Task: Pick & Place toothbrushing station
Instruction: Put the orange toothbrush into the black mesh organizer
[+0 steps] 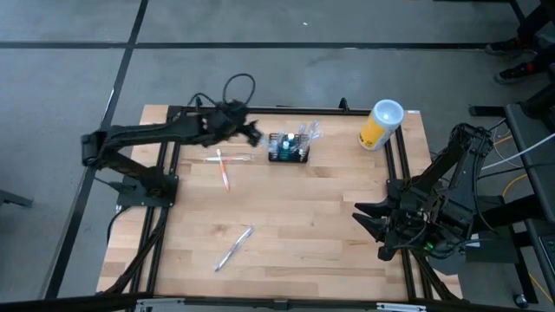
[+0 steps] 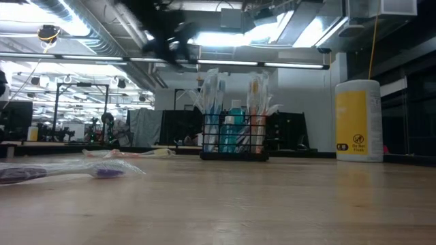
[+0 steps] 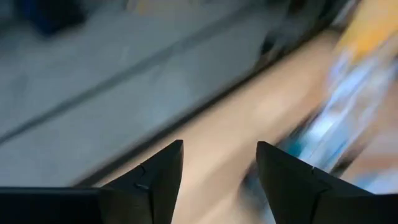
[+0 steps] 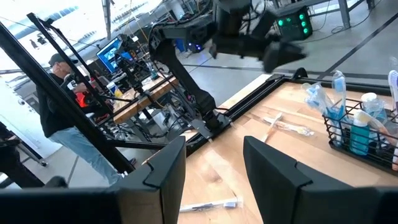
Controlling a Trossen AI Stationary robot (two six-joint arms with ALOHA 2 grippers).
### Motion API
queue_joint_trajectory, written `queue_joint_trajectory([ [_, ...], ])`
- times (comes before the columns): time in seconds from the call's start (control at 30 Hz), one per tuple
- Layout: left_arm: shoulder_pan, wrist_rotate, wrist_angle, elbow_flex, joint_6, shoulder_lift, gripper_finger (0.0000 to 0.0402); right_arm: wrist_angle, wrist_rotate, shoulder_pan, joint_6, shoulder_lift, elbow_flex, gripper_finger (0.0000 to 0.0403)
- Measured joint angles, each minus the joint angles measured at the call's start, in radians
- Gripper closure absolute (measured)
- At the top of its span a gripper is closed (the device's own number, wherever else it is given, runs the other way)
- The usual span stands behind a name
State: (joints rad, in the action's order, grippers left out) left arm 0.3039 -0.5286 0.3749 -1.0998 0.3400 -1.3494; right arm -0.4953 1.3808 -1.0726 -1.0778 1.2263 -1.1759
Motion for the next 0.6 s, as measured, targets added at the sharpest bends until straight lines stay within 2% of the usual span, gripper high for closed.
queue_joint_trajectory([
  [0.1,0.036,0.074,0.276,0.001,0.045,0.064,0.0215,0.0,0.0,0.001,0.001,0.0,0.0,0.0239],
  [0.23,0.026,0.157,0.53,0.01,-0.047,0.073,0.023,0.0,0.0,0.001,0.013,0.0,0.0,0.0239],
  [0.4,0.003,0.298,0.572,0.063,-0.258,0.011,0.0226,0.0,-0.008,0.001,0.02,0.0,0.0,0.0239],
  [0.6,0.022,0.386,0.507,0.062,-0.434,-0.168,0.0202,0.0,-0.017,0.001,0.011,0.0,0.0,0.0239],
])
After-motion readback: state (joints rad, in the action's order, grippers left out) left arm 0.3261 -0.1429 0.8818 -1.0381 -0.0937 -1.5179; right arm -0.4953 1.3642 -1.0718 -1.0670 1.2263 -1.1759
